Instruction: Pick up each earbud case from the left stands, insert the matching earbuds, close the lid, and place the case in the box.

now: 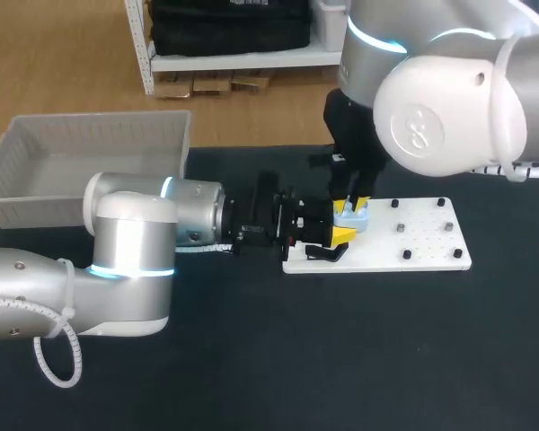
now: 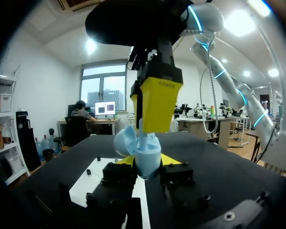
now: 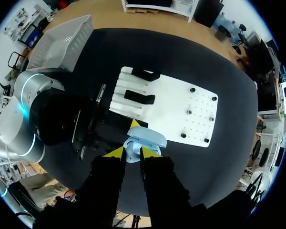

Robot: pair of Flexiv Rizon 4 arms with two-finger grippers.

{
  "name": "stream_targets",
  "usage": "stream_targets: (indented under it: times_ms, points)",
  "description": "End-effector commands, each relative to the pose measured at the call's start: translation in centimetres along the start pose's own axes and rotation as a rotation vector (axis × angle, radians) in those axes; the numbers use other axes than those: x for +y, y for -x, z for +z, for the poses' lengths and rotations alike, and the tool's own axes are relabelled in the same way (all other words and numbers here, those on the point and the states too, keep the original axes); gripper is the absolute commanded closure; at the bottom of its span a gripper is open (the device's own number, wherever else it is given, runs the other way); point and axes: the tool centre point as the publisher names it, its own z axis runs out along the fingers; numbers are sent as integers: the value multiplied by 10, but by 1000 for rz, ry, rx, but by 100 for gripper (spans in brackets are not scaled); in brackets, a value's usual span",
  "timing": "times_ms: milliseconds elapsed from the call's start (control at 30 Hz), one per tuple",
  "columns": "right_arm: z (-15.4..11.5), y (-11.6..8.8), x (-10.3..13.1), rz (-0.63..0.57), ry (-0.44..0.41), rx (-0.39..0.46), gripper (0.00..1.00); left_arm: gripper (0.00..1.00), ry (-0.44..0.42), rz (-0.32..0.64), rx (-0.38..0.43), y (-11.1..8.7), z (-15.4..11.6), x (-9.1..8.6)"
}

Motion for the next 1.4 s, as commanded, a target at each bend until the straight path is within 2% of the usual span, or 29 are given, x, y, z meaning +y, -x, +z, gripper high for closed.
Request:
stream_targets:
  times_ms: [33, 1400]
  points:
    - [1, 1, -1, 1, -2, -2, 100, 100, 7, 3, -1, 0, 0, -1]
    - [3, -7, 13, -100, -58, 7, 100, 100, 7, 3, -1, 0, 0, -1]
